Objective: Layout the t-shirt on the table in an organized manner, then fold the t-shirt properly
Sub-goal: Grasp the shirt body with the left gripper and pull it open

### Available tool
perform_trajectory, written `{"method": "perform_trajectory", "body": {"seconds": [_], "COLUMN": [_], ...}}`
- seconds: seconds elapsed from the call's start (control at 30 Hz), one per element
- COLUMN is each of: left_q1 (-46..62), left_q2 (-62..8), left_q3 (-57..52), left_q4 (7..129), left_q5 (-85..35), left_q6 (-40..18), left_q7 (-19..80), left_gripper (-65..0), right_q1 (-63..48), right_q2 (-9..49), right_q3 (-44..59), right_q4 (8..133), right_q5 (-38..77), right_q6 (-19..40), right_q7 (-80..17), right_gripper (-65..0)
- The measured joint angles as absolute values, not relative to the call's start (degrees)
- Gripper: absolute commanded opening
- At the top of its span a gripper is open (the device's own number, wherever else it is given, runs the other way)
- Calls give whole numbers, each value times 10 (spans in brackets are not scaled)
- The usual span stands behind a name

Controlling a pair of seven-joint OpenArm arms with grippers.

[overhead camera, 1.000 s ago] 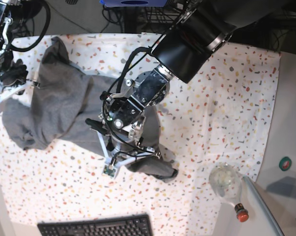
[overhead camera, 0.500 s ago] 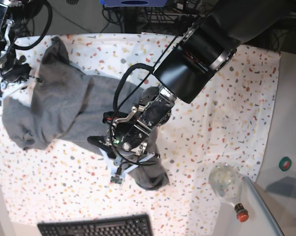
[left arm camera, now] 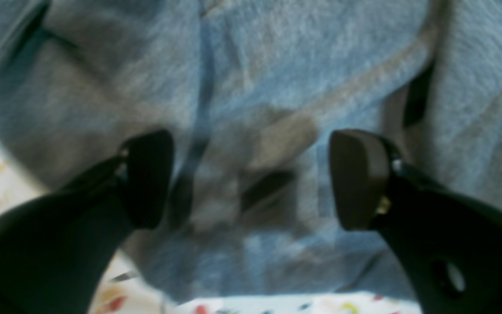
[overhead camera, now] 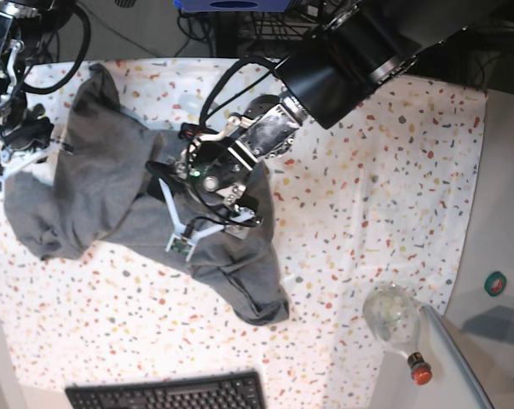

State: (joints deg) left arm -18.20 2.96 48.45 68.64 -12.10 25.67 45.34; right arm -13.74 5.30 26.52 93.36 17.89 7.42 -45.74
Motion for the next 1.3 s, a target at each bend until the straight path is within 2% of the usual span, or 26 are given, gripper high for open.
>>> {"method": "perform_trajectory", "body": {"seconds": [0.1,0.2,0.23,0.33,0.43,0.6,1.1,1.17,1.3], "left_q1": [-179,-182,-186,-209,-239,-273,-276,-278,-277], "left_q2": [-12,-12,-12,-20,-18,-8,35,36,40], "left_q3": [452,348,312,248,234,239,238,238,238], "left_q4": [759,755,744,698,636,554,496,496,496], "left_q5": [-116,-118,-115,-110,-111,-119,-110,-110,-114], "left_q6": [257,249,228,100,28,14,19,18,15], "left_q7": [449,448,446,453,453,445,414,413,414], "left_gripper": [-94,-94,-94,-95,-95,-95,-102,-168,-382], "right_q1": [-137,-137,-137,-137,-131,-130,-131,-131,-131], "right_q2": [53,53,55,55,52,53,53,53,53], "right_q3": [266,266,266,264,263,263,263,263,264], "right_q4": [934,934,934,934,934,934,934,934,934], "right_q5": [178,179,178,178,179,178,178,178,178], "right_q6": [74,74,74,74,74,74,74,74,74], "right_q7": [-457,-457,-457,-456,-458,-457,-457,-457,-457], "right_gripper": [-650,-650,-650,-650,-650,-650,-650,-650,-650]}}
